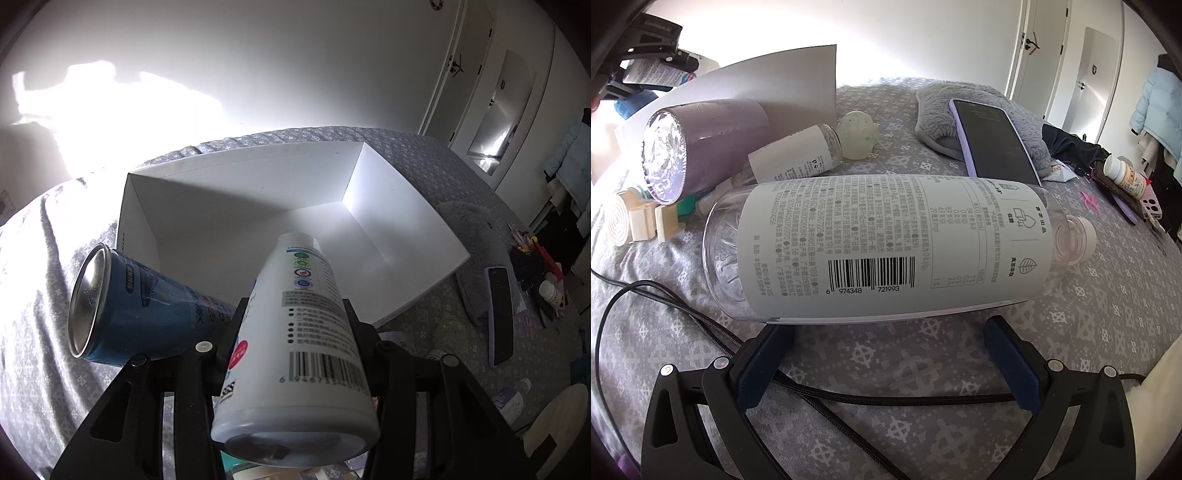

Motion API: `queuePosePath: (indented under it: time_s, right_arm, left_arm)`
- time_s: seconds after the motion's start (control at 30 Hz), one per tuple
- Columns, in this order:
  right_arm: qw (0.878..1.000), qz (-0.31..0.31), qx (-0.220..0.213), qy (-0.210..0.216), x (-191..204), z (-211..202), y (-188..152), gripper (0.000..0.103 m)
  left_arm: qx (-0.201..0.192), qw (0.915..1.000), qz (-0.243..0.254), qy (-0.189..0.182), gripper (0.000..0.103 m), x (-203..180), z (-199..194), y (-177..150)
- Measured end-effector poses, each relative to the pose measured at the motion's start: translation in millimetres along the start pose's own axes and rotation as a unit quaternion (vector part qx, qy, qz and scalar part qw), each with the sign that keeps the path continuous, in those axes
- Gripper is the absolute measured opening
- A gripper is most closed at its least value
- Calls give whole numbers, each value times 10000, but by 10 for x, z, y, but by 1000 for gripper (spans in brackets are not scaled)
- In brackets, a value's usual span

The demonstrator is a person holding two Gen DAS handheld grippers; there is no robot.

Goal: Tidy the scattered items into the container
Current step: 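Lift the white spray can with the left tool and drop it into the white box, then grasp the clear labelled water bottle with the right tool and lift it upright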

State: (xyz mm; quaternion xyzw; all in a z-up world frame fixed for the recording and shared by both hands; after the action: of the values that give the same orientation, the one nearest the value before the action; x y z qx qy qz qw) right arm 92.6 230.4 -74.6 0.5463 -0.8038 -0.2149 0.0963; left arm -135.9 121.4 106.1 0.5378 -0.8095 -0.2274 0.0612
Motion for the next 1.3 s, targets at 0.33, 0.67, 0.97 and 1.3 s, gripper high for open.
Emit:
queuePosePath:
  time_s: [0.33,0.67,0.97,1.3]
  right_arm:
    - [10000,-2,2,-3,-6,1,2,103]
    - [9996,2,257,70,-31,-12,58,103]
    - [9876,687,840,1132,-420,-263,71,103]
    - [9419,2412,449,2293,-891,-439,191,103]
  left_arm:
    - [-781,9938,-156,779,91,-28,-389,-90]
    - [-1130,9874,-661,887,98,-8,-549,-880]
    - [-600,9826,-1209,1273,100,200,-202,-1588]
    - [-137,9764,-1577,1466,100,529,134,-1995]
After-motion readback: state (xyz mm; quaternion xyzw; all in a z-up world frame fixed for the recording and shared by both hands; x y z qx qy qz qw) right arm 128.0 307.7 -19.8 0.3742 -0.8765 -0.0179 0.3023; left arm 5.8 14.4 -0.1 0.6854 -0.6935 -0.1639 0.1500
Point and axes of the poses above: each gripper's, at about its wrist camera, not at the fingertips, and z roughly the way its jaws point, x to its left, y to its top, the point moved 1 cm from there along z, roughly the way its jaws point, and after that the axes turned 13 degrees about x, right-handed, at the moved point
